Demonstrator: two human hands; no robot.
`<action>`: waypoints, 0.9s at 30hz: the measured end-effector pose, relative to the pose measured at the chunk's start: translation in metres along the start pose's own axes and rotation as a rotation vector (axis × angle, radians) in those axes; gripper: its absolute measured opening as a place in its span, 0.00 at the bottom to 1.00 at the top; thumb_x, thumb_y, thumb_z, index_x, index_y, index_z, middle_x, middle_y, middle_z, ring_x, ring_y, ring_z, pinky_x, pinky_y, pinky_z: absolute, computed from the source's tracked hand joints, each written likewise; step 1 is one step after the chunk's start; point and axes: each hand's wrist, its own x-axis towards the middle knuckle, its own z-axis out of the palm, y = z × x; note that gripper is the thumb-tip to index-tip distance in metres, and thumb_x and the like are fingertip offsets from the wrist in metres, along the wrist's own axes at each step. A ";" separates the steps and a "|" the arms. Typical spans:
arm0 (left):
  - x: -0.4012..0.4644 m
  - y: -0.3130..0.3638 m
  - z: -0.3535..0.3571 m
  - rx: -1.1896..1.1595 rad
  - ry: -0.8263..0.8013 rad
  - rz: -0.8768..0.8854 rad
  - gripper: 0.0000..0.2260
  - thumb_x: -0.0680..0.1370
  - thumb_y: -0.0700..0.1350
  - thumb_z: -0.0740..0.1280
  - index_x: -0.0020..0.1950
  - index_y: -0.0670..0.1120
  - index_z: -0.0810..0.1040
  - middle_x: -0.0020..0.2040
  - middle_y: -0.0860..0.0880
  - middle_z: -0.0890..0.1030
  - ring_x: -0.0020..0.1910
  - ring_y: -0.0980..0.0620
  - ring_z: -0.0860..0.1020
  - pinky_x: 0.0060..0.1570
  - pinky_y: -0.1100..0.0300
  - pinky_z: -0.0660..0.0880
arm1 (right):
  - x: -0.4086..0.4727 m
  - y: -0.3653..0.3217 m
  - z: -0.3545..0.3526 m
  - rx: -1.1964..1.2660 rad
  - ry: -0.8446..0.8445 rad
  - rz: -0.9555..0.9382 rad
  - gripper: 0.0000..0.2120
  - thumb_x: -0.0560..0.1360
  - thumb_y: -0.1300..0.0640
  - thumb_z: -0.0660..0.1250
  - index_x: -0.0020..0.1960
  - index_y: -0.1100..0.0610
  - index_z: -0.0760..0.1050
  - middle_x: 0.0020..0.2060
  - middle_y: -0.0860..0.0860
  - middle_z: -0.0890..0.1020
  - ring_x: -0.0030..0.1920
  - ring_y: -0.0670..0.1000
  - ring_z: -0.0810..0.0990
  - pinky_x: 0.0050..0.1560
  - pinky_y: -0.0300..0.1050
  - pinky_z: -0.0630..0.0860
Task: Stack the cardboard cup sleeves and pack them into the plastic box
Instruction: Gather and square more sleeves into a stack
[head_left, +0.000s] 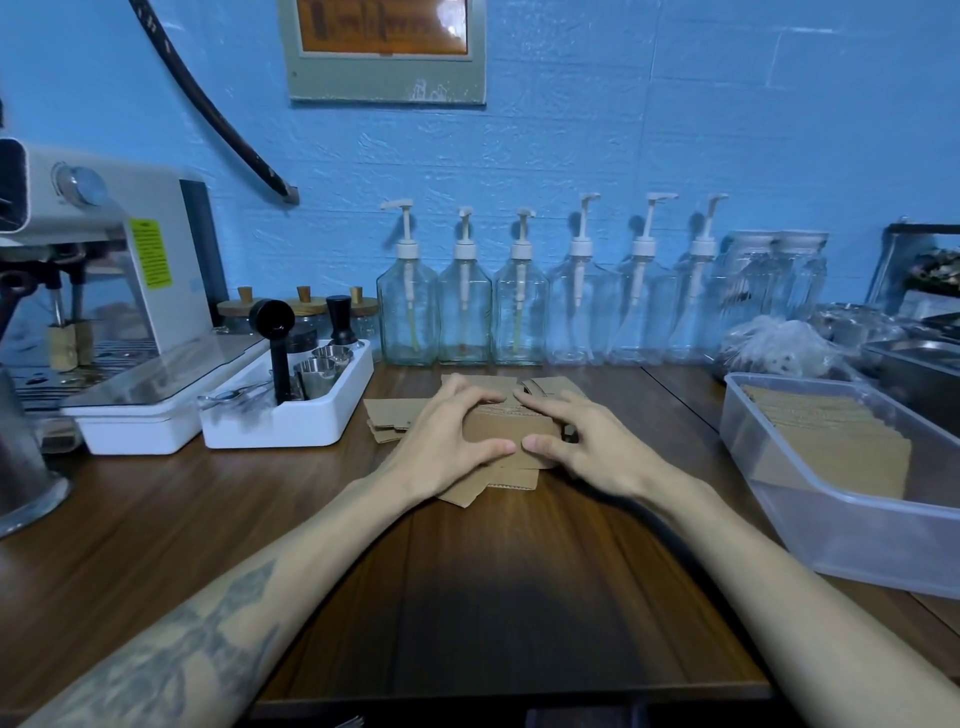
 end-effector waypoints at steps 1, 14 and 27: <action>0.000 0.000 0.001 -0.010 -0.008 -0.006 0.29 0.73 0.59 0.73 0.70 0.52 0.73 0.59 0.55 0.71 0.60 0.59 0.71 0.60 0.64 0.67 | 0.000 0.000 0.001 -0.004 0.001 0.003 0.29 0.77 0.40 0.65 0.76 0.38 0.60 0.59 0.47 0.74 0.60 0.48 0.73 0.65 0.51 0.71; 0.000 -0.002 -0.002 0.029 -0.032 0.011 0.25 0.76 0.58 0.69 0.71 0.52 0.71 0.59 0.58 0.71 0.59 0.59 0.72 0.59 0.61 0.70 | -0.001 -0.004 0.001 0.108 0.103 0.001 0.20 0.76 0.48 0.70 0.67 0.37 0.71 0.59 0.43 0.80 0.57 0.47 0.79 0.61 0.54 0.76; -0.003 -0.013 -0.028 -0.128 -0.044 -0.140 0.23 0.76 0.56 0.70 0.70 0.55 0.72 0.60 0.57 0.74 0.59 0.66 0.72 0.58 0.67 0.69 | -0.001 -0.003 0.003 0.106 0.030 0.028 0.23 0.79 0.52 0.66 0.71 0.37 0.68 0.66 0.41 0.73 0.66 0.47 0.72 0.67 0.53 0.71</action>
